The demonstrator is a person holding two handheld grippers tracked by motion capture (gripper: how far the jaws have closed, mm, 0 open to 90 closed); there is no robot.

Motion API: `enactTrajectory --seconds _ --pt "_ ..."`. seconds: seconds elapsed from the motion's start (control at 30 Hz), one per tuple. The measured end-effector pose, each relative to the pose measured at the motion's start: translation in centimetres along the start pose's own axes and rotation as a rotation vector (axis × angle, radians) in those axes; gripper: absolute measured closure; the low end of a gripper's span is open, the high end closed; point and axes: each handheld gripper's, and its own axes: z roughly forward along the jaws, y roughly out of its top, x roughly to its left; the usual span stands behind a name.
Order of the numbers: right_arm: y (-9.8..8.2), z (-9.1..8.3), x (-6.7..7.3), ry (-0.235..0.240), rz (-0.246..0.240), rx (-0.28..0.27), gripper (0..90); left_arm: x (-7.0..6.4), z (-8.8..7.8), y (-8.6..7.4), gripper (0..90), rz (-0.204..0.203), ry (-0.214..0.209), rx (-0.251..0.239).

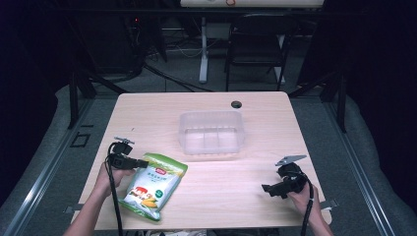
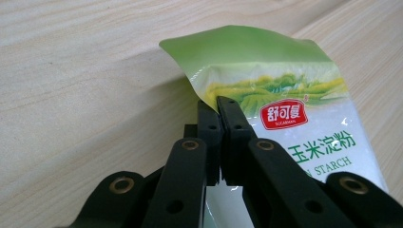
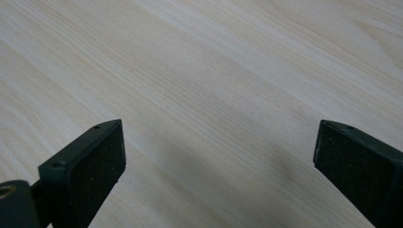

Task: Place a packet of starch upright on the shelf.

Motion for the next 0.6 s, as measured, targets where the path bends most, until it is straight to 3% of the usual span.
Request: enactTrajectory --seconds 0.23,0.47,0.6 --pt "0.0 -0.03 0.01 0.0 -0.003 0.002 2.9 0.13 -0.37 -0.37 88.8 -0.008 -0.02 -0.033" --pt "-0.04 -0.04 0.03 -0.005 0.001 -0.003 2.9 -0.12 -0.52 -0.45 88.9 0.007 0.004 -0.033" --pt "-0.05 -0.06 0.02 -0.012 0.001 -0.006 2.9 -0.31 -0.69 -0.6 88.9 -0.007 0.002 -0.064"
